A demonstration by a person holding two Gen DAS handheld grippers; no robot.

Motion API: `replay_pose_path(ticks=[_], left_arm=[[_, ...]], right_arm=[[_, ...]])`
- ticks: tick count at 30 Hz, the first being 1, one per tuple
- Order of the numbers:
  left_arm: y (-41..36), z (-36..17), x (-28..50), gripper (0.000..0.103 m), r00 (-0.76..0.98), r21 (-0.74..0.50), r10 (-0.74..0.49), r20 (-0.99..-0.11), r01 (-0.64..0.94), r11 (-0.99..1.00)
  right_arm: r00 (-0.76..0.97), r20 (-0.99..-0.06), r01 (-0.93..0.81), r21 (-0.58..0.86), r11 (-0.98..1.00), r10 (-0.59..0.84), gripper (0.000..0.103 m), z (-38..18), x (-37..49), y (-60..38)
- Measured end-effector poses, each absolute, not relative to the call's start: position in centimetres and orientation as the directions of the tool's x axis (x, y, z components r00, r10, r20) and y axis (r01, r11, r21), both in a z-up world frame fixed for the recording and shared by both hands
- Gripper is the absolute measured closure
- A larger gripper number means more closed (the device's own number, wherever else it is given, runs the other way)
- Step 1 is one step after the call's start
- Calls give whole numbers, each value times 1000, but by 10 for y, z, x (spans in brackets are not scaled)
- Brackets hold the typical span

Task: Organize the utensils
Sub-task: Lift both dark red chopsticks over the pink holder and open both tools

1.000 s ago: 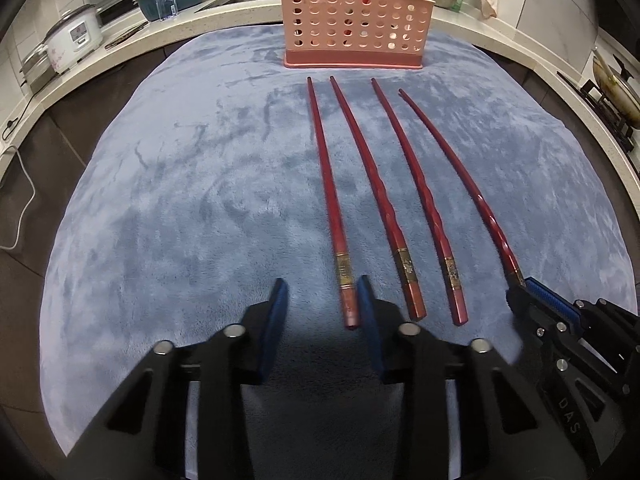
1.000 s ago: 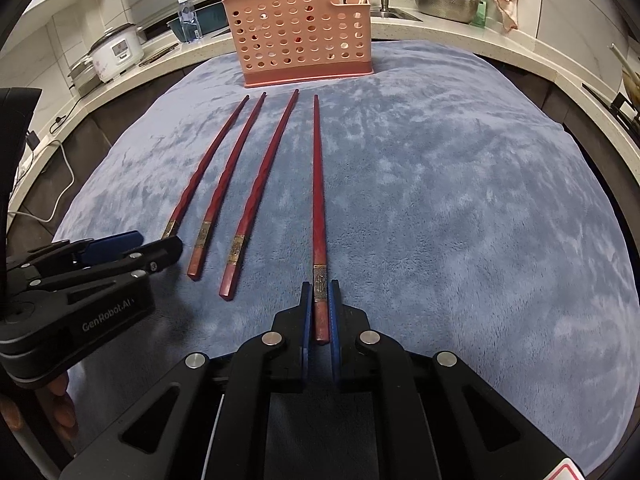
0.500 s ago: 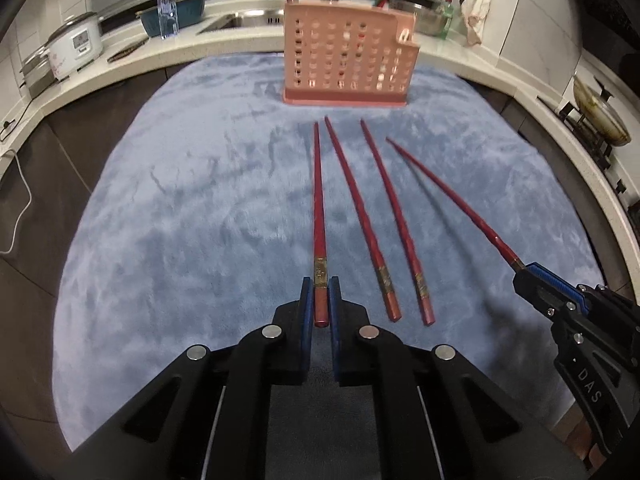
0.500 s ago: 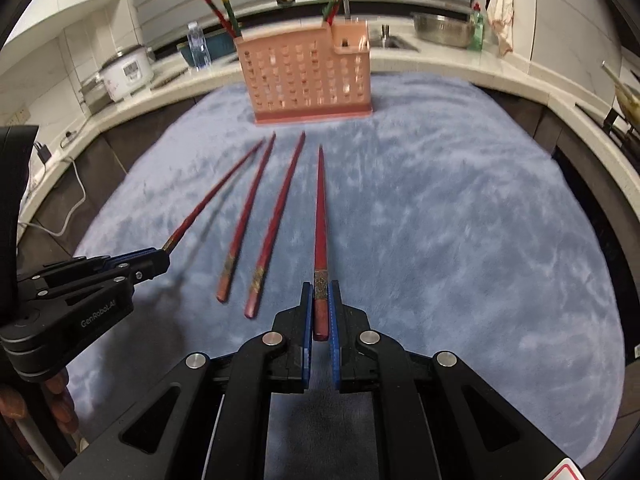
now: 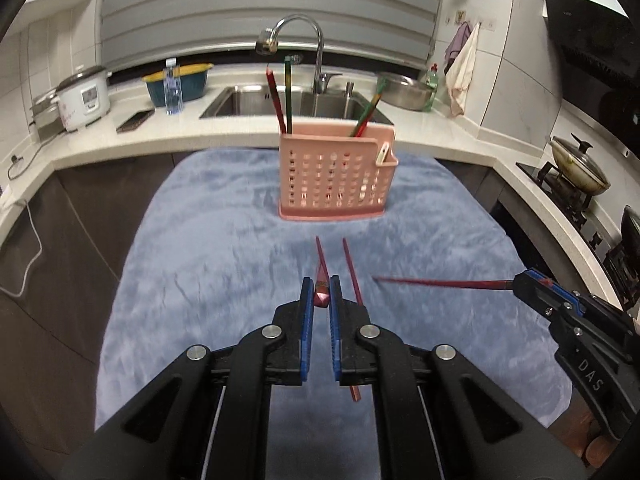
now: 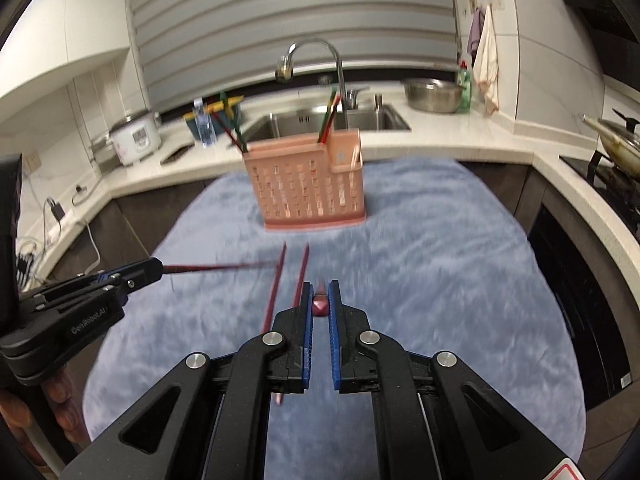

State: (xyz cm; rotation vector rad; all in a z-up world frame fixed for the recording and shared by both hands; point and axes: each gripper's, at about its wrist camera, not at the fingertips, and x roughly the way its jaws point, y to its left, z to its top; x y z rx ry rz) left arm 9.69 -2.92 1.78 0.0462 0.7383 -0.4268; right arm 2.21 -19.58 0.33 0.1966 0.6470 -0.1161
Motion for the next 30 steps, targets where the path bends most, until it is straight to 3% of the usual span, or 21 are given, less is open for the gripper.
replay_pose_path(ticks=[20, 30], left_arm=[[-46, 109, 136, 96, 765, -90, -405, -501, 419, 904], [-54, 180, 185, 96, 834, -107, -426, -351, 416, 903]], right_arm=[[900, -436, 145, 252, 957, -22, 96, 86, 57, -229], [956, -293, 95, 310, 946, 0, 96, 145, 116, -247]])
